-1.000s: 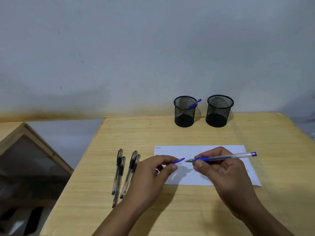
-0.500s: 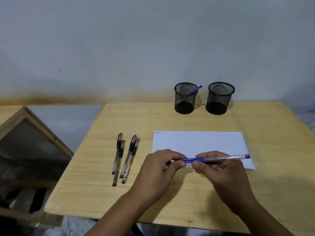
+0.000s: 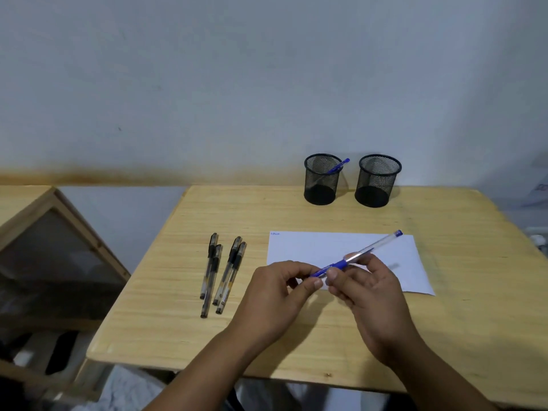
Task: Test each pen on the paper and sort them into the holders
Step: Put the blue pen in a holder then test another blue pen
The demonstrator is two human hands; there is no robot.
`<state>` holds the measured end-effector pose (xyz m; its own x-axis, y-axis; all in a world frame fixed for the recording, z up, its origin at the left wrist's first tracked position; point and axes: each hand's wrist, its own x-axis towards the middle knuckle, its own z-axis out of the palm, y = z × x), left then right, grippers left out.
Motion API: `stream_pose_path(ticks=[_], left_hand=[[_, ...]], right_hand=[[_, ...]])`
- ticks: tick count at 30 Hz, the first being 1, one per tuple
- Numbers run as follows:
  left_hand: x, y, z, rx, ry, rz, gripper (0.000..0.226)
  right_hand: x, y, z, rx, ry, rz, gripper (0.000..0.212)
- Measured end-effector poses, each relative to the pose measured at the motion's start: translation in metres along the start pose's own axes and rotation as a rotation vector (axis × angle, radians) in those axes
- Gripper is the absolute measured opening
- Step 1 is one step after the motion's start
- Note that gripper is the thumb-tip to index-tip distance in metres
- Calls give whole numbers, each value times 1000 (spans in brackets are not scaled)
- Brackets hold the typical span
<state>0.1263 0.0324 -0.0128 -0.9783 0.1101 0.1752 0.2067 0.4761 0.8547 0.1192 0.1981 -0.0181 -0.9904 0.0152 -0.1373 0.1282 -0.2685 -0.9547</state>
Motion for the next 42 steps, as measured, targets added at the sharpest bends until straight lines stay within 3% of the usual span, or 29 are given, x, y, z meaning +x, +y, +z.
stream_pose_path(ticks=[11, 21, 26, 28, 35, 42], left_hand=[[24, 2, 10, -30, 66, 5, 20], [149, -23, 6, -19, 180, -190, 29], [209, -39, 21, 65, 177, -260, 72], [223, -46, 29, 87, 176, -270, 80], [240, -67, 43, 66, 253, -229, 57], [241, -70, 43, 74, 245, -226, 58]], right_hand=[[22, -40, -6, 24, 156, -106, 16], [124, -84, -42, -535, 243, -190, 19], [169, -105, -33, -851, 221, -310, 14], [184, -109, -28, -918, 193, -364, 10], [222, -96, -20, -935, 154, -481, 9], [239, -88, -6, -1030, 79, -515, 11]])
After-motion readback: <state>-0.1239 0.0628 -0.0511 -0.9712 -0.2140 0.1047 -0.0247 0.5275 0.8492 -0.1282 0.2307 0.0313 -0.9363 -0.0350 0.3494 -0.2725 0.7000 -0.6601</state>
